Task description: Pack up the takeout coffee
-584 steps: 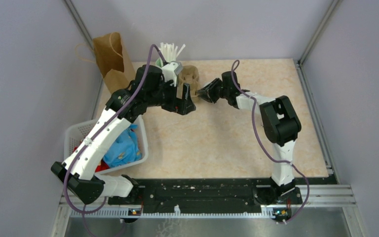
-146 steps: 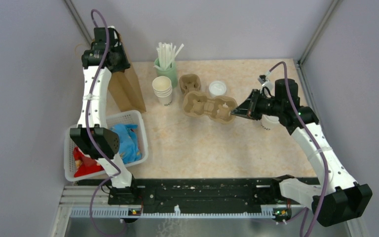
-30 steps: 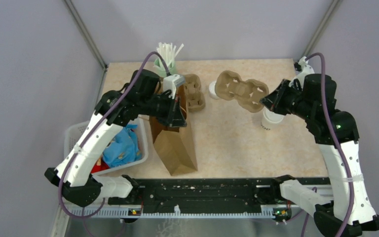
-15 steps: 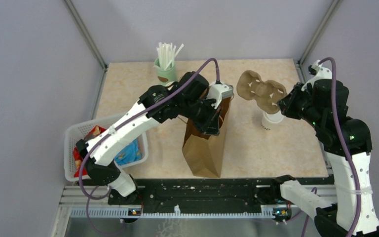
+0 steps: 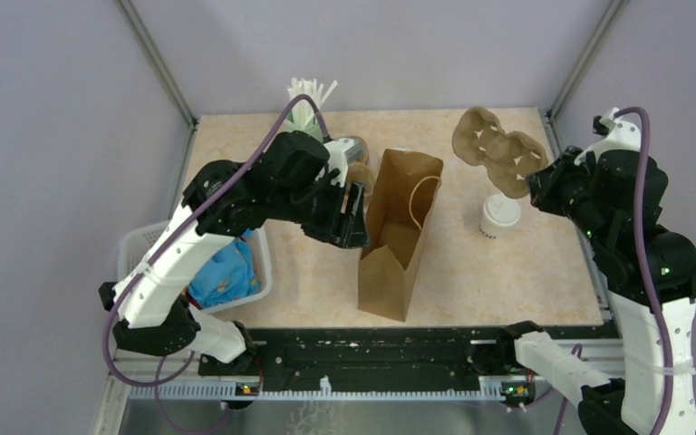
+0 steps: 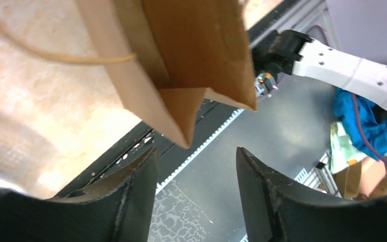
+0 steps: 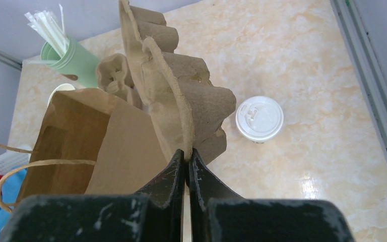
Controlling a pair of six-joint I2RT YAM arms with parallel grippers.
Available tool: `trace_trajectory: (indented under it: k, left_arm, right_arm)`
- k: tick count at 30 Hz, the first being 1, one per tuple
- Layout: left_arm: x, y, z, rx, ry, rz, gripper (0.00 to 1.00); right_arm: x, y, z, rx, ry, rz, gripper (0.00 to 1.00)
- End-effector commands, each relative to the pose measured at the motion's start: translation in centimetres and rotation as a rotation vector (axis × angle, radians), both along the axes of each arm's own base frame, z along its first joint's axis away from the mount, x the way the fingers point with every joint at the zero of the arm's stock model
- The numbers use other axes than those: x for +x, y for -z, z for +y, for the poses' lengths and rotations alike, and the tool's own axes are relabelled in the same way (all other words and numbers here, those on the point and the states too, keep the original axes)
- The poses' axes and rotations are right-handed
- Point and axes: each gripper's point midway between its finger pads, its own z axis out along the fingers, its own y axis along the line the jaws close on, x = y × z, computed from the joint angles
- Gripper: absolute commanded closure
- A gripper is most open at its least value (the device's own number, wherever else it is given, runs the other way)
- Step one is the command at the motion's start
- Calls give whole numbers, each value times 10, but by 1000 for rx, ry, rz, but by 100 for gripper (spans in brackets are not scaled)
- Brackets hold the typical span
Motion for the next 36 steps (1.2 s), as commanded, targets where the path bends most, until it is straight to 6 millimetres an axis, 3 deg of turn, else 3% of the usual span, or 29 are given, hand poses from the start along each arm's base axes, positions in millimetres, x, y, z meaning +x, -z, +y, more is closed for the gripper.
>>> trace_trajectory:
  k: [1,4,7,8,10,11,16,20,24,26,28,36]
  left_arm:
    - [15,24,24,107,-194,8,40]
    - [34,41,27,187,-251,-32,43]
    - [54,49,16,222,-251,-76,49]
    - [61,52,13,239,-256,-89,56]
    - [77,53,9,263,-258,-128,79]
    - [84,53,9,282,-256,-156,82]
    - [110,51,8,351,-240,-256,79]
    - [134,55,20,398,-311,-276,79]
    - [168,53,28,318,-356,-211,78]
    - [181,46,33,257,-372,-186,75]
    - [179,33,31,178,-349,-171,63]
    - [95,-22,10,-222,-150,-78,15]
  right_arm:
    - [11,-11,9,41,-25,-62,100]
    - [13,-11,12,42,-42,-60,100]
    - [12,-17,13,29,-56,-65,100]
    - [11,-20,13,27,-60,-66,100]
    - [7,-27,16,35,-78,-68,100]
    - [5,-30,18,44,-90,-70,100]
    - [-4,-32,19,27,-123,-52,100]
    - [-6,-31,16,-29,-137,-41,100]
    - [-3,-33,16,-63,-159,-47,100]
    - [-2,-37,19,-57,-171,-53,100]
    - [0,-41,21,-53,-181,-66,100]
    - [5,-56,18,-110,-190,-117,100]
